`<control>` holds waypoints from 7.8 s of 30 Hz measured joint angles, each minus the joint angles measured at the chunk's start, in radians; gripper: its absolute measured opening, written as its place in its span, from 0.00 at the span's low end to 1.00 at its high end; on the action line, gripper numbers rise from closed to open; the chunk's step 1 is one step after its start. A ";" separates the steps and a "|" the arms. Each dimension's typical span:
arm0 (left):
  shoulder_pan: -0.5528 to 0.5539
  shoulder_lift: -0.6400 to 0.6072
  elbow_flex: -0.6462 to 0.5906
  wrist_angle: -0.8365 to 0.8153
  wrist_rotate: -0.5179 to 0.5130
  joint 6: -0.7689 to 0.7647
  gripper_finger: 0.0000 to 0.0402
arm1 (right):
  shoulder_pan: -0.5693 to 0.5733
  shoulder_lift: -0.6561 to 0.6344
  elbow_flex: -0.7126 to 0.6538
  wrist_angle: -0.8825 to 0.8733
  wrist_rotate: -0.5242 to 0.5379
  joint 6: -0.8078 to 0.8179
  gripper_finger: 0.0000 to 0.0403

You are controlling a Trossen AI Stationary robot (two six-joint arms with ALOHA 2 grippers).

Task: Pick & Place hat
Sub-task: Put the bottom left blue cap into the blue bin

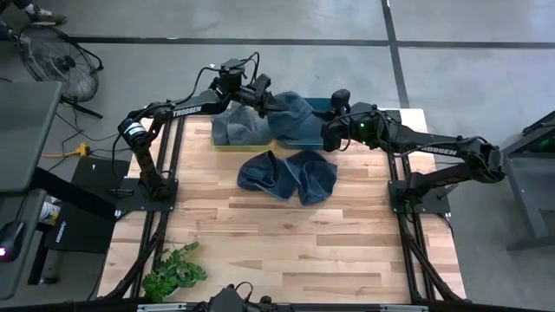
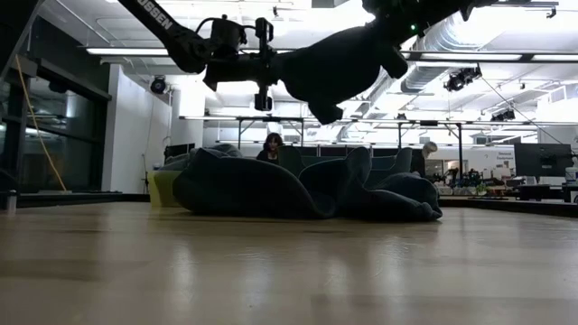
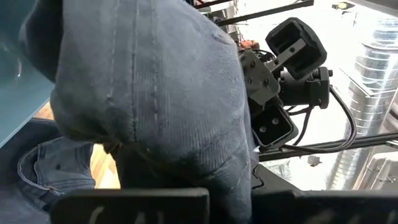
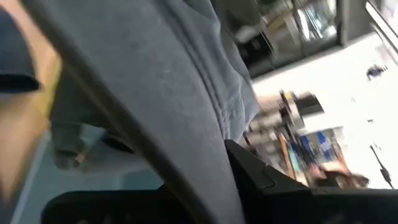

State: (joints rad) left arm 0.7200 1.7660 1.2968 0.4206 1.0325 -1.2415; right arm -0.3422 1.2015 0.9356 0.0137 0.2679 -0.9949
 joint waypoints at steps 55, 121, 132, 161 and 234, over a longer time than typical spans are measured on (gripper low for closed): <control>0.045 -0.002 -0.001 0.239 -0.176 0.258 0.00 | -0.210 -0.122 -0.092 -0.175 -0.411 1.822 0.54; -0.112 -0.001 0.000 0.273 -0.421 0.512 0.00 | -0.427 0.119 -0.215 0.568 -0.751 2.067 0.21; -0.112 -0.001 0.000 0.226 -0.420 0.559 0.01 | -0.453 0.119 -0.215 0.564 -0.799 2.006 0.02; 0.035 -0.001 0.000 0.225 -0.132 0.447 0.73 | -0.569 0.119 -0.215 0.484 -0.889 1.951 0.00; 0.039 -0.035 0.000 0.284 0.031 0.293 0.73 | -0.543 0.364 -0.079 0.177 -0.923 1.851 0.29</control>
State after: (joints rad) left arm 0.7586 1.7306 1.2968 0.7048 1.0637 -0.9482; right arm -0.8854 1.5650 0.8566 0.1902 -0.6547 0.8559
